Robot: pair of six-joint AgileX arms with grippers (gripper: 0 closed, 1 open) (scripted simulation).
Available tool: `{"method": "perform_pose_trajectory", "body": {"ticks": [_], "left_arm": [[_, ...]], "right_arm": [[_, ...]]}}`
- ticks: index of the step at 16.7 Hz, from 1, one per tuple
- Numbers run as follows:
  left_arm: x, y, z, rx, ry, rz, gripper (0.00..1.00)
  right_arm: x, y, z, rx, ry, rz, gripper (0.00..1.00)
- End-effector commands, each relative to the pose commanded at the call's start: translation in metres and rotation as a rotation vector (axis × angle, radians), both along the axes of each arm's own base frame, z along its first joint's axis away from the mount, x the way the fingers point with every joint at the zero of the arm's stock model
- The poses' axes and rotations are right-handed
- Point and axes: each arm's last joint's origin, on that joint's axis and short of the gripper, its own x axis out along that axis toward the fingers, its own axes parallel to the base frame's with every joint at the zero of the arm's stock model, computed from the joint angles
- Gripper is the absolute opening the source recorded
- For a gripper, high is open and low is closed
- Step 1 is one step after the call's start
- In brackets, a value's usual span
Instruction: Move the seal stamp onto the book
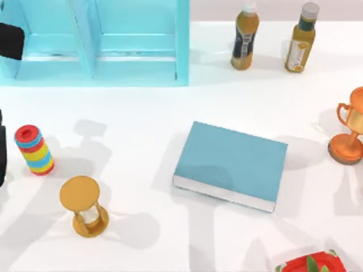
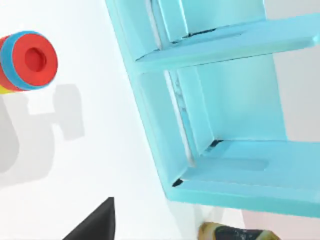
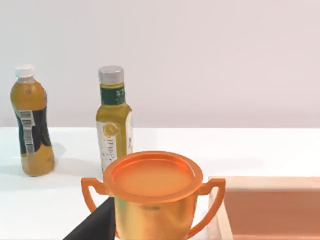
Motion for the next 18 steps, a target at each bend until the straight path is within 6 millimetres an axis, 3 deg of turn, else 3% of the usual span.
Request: {"method": "perform_pose_trajectory", "body": {"ticks": [3,7,13,18], "left_arm": [[-0.022,0.035,-0.02,0.19,-0.126,-0.148,1.0],[-0.043,0.061,-0.062,0.543,-0.291,-0.289,1.0],[-0.051,0.076,-0.128,1.044,-0.423,-0.388,1.0],[-0.048,0.081,-0.158,1.236,-0.448,-0.414,1.0]], "right_arm": [[0.0,0.0,0.0,0.0,0.0,0.0,1.0],[0.0,0.0,0.0,0.0,0.0,0.0,1.0],[0.0,0.0,0.0,0.0,0.0,0.0,1.0],[0.0,0.0,0.0,0.0,0.0,0.0,1.0]]}}
